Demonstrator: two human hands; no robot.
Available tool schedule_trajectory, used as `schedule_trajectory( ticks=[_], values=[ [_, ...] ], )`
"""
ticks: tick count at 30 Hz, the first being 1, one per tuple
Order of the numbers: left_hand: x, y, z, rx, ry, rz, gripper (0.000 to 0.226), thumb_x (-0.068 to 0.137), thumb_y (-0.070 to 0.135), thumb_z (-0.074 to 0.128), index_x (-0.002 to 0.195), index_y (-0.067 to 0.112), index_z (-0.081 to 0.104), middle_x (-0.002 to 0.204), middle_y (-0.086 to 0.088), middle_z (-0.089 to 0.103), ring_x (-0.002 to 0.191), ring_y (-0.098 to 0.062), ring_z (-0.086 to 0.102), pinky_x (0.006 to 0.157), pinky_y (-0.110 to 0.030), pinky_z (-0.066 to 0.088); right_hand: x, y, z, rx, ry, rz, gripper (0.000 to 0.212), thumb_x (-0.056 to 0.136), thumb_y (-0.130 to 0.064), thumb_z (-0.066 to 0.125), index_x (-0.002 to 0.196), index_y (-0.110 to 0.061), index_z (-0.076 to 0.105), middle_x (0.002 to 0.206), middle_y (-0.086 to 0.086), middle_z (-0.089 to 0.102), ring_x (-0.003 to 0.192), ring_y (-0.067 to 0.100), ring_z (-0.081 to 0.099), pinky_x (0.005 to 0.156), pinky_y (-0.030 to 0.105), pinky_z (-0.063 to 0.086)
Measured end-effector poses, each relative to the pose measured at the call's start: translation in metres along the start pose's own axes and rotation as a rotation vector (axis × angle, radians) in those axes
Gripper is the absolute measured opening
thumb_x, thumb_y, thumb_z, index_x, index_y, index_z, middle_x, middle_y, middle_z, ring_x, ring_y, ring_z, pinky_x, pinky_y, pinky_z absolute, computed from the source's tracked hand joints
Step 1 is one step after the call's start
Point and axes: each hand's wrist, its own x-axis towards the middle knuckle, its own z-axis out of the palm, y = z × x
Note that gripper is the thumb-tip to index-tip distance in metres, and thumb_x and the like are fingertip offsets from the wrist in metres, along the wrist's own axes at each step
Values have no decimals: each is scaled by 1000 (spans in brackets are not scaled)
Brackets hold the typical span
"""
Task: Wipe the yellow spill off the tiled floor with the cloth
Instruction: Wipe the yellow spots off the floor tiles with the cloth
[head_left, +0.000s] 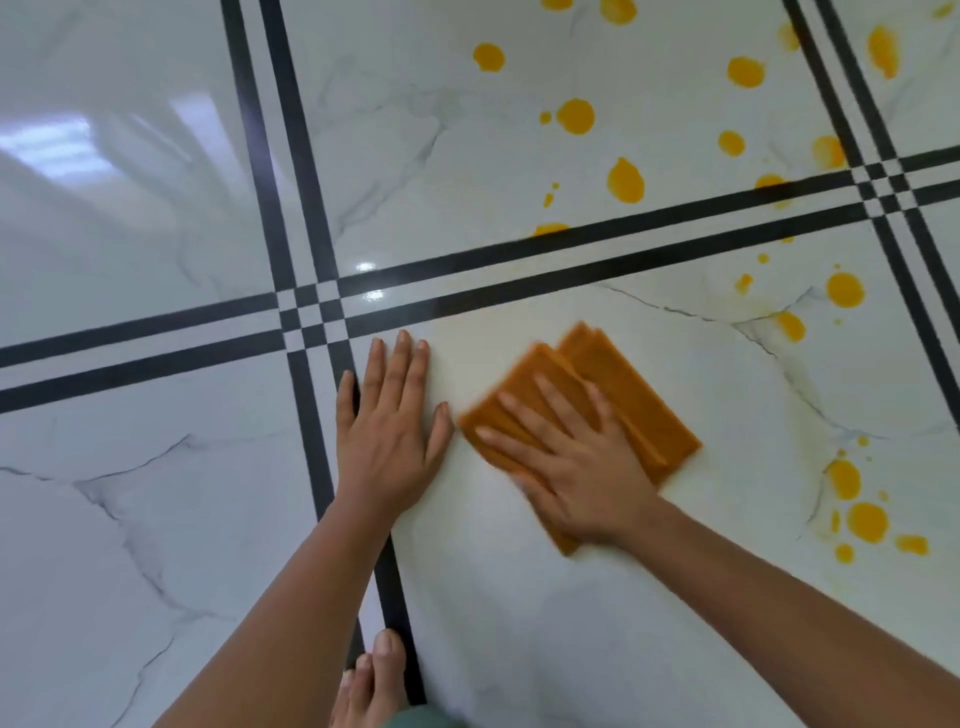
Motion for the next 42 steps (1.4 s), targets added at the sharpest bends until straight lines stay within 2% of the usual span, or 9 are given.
schedule_trajectory(
  ticks=[2, 6, 12, 17, 23, 28, 33, 39, 42],
  values=[
    [1, 2, 1, 5, -15, 6, 65, 90, 48, 17, 148, 18, 10, 156, -4, 10, 143, -19, 0, 114, -42, 1, -11, 32, 0, -8, 41, 33, 49, 95, -47, 17, 144, -45, 15, 153, -3, 28, 142, 28, 17, 108, 54, 9],
    [11, 12, -1, 2, -36, 17, 68, 88, 50, 10, 148, 20, 2, 153, 3, -7, 142, -16, -10, 114, -41, -5, 90, 65, -21, 61, 89, 478, 54, 91, -49, 16, 144, -43, 18, 156, -5, 19, 144, 29, 12, 110, 57, 7],
    [1, 39, 5, 10, -94, 110, 66, 90, 48, 15, 148, 19, 3, 153, 2, -5, 142, -17, -8, 112, -38, -9, -71, 27, 7, 32, 42, 180, 50, 94, -49, 20, 144, -44, 17, 153, -2, 27, 143, 27, 15, 110, 55, 13],
    [-3, 68, 16, 18, -118, 187, 66, 88, 48, 12, 146, 20, -4, 152, 4, -10, 141, -15, -12, 113, -39, -9, -16, 84, -8, 64, 98, 716, 54, 92, -45, 24, 145, -38, 23, 154, 2, 26, 142, 34, 20, 107, 62, 16],
    [-6, 107, 26, 44, -124, 266, 67, 88, 48, 18, 148, 18, 8, 155, -2, 6, 141, -17, -2, 112, -42, -1, -142, 38, 14, 26, 58, 282, 60, 88, -45, 33, 145, -45, 14, 151, -1, 33, 141, 26, 20, 109, 53, 16],
    [-3, 138, 42, 45, -136, 347, 67, 88, 48, 15, 147, 19, 2, 151, 3, -4, 141, -16, -6, 112, -39, -5, -88, 123, -2, 59, 119, 917, 56, 89, -44, 27, 144, -38, 24, 153, 2, 28, 141, 33, 22, 107, 61, 19],
    [-2, 166, 51, 70, -142, 406, 67, 88, 47, 21, 147, 16, 14, 154, -3, 10, 141, -20, 5, 111, -41, 2, -183, 69, 20, 35, 52, 446, 53, 91, -45, 29, 144, -43, 22, 152, -2, 30, 141, 28, 20, 108, 56, 17],
    [8, 207, 60, 79, -147, 470, 68, 87, 48, 19, 148, 17, 15, 155, -4, 14, 143, -23, 10, 112, -47, 8, -177, 163, 5, 117, 61, 1009, 55, 89, -51, 14, 144, -46, 11, 157, -5, 15, 144, 28, 10, 109, 61, 11],
    [9, 224, 62, 97, -152, 490, 70, 86, 49, 15, 148, 18, 12, 156, -3, 12, 143, -22, 9, 112, -46, 7, -178, 138, 10, 77, 73, 806, 53, 92, -48, 18, 145, -43, 17, 156, -2, 18, 144, 31, 12, 109, 60, 12]
  ],
)
